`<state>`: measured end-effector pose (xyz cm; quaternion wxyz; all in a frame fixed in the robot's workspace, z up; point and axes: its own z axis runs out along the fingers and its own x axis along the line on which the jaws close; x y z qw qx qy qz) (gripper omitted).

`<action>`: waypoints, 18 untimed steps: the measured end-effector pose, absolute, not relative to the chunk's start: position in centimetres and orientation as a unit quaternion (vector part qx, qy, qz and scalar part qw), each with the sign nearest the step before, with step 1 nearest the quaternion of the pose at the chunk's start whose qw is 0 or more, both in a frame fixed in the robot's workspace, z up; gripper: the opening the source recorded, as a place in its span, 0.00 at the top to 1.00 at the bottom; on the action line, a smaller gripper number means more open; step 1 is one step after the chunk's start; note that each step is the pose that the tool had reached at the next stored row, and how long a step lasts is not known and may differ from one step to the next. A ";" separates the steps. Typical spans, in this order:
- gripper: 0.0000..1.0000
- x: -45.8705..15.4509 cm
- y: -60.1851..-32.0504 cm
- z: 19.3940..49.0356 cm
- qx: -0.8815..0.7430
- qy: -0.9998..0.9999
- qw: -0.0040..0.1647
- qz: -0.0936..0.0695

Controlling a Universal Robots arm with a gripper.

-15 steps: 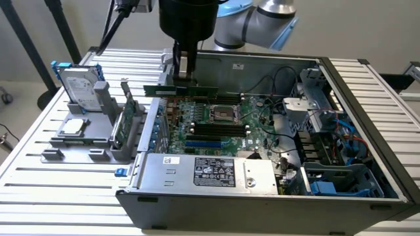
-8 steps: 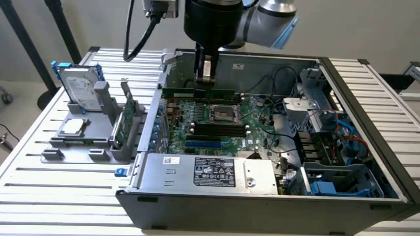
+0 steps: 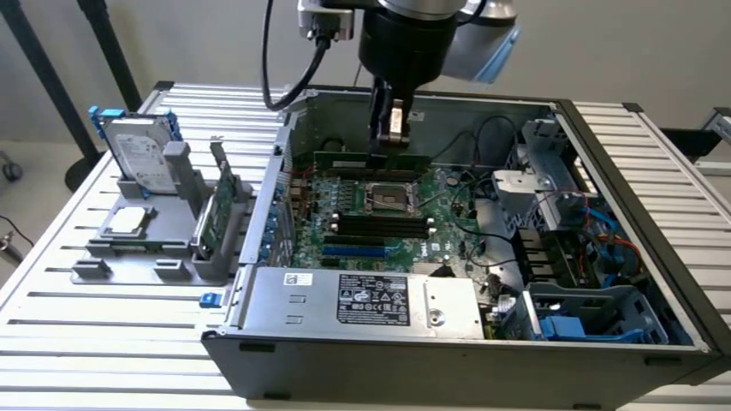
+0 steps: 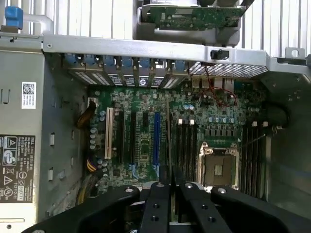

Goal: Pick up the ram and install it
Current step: 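Pick up the ram and move it above insertion slot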

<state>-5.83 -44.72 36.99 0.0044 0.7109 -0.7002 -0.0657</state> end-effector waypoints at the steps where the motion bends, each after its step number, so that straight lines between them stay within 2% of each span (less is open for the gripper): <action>1: 0.86 -5.6 -44.3 36.9 0.711 -0.700 0.005 -0.065; 10: 0.86 -4.8 -41.1 36.0 0.711 -0.701 0.011 -0.059; 18: 0.86 -3.7 -40.7 35.1 0.702 -0.710 0.011 -0.059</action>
